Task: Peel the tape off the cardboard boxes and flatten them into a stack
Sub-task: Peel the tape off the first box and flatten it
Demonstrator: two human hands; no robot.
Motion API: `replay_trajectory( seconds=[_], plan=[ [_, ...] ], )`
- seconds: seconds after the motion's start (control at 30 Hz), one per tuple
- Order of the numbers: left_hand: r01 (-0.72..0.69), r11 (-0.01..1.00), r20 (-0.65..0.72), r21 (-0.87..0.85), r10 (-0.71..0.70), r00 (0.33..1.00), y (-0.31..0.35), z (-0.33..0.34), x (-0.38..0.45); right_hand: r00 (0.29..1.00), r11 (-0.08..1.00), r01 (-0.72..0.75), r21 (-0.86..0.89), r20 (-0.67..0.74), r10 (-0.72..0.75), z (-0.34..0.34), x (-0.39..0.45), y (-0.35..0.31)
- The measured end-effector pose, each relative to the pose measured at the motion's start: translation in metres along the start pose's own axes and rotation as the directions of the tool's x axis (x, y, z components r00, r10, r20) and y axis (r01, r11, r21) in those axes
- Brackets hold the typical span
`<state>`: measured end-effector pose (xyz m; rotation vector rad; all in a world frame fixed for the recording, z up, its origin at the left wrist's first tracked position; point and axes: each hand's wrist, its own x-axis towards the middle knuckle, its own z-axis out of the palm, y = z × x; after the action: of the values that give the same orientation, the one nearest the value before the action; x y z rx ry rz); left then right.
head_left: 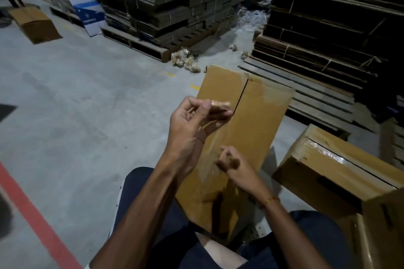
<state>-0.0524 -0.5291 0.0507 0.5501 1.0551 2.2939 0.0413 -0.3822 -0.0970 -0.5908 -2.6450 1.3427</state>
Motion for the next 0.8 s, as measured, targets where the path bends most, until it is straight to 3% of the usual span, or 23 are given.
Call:
replay_trajectory(
  seconds=[0.1, 0.27, 0.33, 0.37, 0.43, 0.47, 0.5, 0.57, 0.7, 0.73, 0.8],
  plan=[
    [-0.072, 0.987, 0.116, -0.142, 0.089, 0.989, 0.032, 0.016, -0.001, 0.994, 0.984, -0.066, -0.165, 0.072, 0.079, 0.038, -0.016, 0.03],
    [-0.002, 0.945, 0.237, -0.328, 0.085, 0.968, 0.066, 0.032, -0.011, 0.974, 0.963, -0.221, 0.156, -0.024, 0.227, 0.061, -0.022, 0.036],
    [0.013, 0.935, 0.239, -0.355, 0.077, 0.968, 0.061, 0.029, -0.009, 0.971, 0.962, -0.227, 0.152, -0.043, 0.236, 0.046, -0.013, 0.036],
    [-0.023, 0.961, 0.211, -0.275, 0.083, 0.974, 0.053, 0.022, -0.003, 0.97, 0.966, -0.231, 0.119, -0.054, 0.239, 0.041, -0.01, 0.04],
    [-0.135, 0.982, 0.135, 0.133, 0.117, 0.984, 0.026, -0.001, 0.01, 0.972, 0.972, -0.225, 0.069, -0.051, 0.228, 0.035, -0.009, 0.051],
    [-0.159, 0.899, 0.11, 0.408, 0.124, 0.986, 0.008, -0.016, 0.016, 0.971, 0.971, -0.229, 0.071, -0.053, 0.233, 0.036, -0.012, 0.055],
    [-0.146, 0.741, 0.1, 0.655, 0.107, 0.989, -0.014, -0.033, 0.019, 0.968, 0.968, -0.236, 0.085, -0.062, 0.242, 0.036, -0.017, 0.054],
    [-0.056, 0.363, 0.084, 0.93, -0.06, 0.995, -0.06, -0.069, 0.015, 0.965, 0.962, -0.226, 0.156, -0.1, 0.243, 0.038, -0.027, 0.051],
    [-0.099, -0.173, 0.003, 0.98, -0.484, 0.875, -0.129, -0.118, -0.013, 0.961, 0.954, -0.228, 0.195, -0.115, 0.253, 0.039, -0.036, 0.043],
    [-0.152, -0.267, -0.009, 0.952, -0.52, 0.854, -0.138, -0.123, -0.017, 0.964, 0.959, -0.223, 0.176, -0.104, 0.243, 0.038, -0.037, 0.042],
    [-0.215, -0.352, 0.004, 0.911, -0.514, 0.858, -0.146, -0.124, -0.021, 0.975, 0.971, -0.202, 0.125, -0.064, 0.211, 0.032, -0.038, 0.036]
  ],
)
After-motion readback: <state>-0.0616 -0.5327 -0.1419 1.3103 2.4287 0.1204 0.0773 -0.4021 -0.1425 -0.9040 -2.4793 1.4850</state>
